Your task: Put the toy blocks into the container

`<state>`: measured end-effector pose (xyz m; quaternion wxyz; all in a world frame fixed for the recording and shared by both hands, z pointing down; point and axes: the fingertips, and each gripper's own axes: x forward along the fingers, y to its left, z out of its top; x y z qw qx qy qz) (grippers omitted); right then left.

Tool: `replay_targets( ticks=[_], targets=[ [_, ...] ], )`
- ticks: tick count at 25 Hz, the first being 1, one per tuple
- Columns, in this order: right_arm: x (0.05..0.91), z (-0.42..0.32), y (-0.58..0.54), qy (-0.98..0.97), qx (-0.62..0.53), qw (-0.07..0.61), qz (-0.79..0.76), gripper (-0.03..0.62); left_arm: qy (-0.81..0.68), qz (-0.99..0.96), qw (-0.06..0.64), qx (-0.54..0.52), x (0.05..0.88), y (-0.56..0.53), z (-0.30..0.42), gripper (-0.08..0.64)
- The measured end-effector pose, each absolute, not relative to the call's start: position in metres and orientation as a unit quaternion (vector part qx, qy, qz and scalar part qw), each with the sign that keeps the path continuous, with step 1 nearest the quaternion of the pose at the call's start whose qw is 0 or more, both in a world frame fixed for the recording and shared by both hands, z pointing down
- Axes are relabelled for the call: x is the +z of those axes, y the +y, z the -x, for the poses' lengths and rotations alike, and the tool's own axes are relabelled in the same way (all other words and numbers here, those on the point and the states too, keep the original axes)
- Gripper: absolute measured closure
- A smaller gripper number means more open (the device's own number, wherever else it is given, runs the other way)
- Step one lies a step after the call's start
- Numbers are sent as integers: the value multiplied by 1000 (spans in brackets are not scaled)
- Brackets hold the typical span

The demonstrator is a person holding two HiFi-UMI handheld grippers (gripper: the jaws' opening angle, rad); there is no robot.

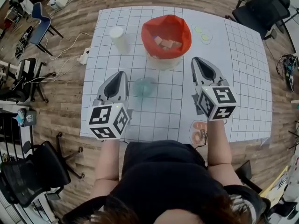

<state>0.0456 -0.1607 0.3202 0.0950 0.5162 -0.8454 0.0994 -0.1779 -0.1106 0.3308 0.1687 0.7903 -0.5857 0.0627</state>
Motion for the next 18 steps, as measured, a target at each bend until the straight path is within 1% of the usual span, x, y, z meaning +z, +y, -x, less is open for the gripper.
replay_targets(
  ticks=[1,5,18],
  targets=[
    [322,-49,-159,-843,106,91,-519,575,-588,-788,170,63,332,-109,179,533],
    [331,-58,-154,-841,126,89,-519,575,-595,-782,175,65,337,-104,183,533],
    [380,-64,-136,-838,177,123,-502,577,-610,-766,188,78,357,-95,198,533]
  ],
)
